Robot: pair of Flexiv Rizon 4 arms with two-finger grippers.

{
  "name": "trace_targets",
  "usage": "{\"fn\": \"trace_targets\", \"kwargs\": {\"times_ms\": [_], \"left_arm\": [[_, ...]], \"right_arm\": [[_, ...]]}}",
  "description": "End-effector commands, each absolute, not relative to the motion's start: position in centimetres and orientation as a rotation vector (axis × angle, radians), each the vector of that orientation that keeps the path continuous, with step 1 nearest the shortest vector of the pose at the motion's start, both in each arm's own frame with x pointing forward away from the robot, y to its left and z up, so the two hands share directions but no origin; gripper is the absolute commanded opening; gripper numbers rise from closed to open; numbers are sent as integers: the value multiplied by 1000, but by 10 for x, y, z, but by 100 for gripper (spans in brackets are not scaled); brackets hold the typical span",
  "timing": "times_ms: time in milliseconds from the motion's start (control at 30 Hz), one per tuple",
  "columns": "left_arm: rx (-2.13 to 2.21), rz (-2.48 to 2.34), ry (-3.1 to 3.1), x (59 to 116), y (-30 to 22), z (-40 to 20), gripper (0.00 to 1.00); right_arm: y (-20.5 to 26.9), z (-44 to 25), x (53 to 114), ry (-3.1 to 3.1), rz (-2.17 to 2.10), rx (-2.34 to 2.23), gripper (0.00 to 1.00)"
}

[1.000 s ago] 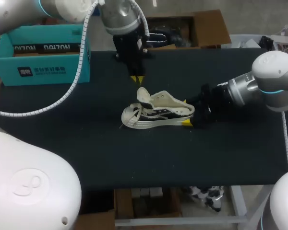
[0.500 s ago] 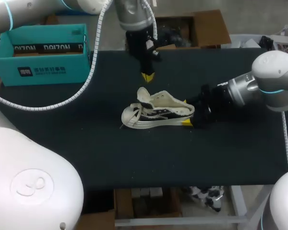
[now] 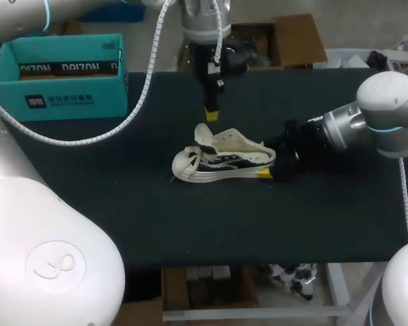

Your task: Open the shoe tongue, take the insole out of the shoe, put the insole back into the shoe, and pack the shoe into the shoebox

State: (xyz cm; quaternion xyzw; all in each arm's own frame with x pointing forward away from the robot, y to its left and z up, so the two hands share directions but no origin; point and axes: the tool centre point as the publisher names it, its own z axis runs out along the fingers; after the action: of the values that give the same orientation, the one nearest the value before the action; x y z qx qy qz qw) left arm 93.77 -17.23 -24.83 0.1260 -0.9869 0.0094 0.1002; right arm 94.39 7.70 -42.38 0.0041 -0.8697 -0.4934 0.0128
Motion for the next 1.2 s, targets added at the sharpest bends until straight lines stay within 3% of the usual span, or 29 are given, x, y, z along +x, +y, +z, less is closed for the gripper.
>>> {"fn": "trace_targets", "kwargs": {"times_ms": [33,633,1200], "left_arm": [[-503,22,-2854,938,-185,-267,0],[-253,269,-2905,934,-205,-313,0],[-233,145,-2861,931,-211,-320,0]], "right_arm": [[76,-428,946,-2707,-1540,14,0],[76,-428,946,-2707,-1540,14,0],[76,-428,946,-2707,-1540,14,0]]}}
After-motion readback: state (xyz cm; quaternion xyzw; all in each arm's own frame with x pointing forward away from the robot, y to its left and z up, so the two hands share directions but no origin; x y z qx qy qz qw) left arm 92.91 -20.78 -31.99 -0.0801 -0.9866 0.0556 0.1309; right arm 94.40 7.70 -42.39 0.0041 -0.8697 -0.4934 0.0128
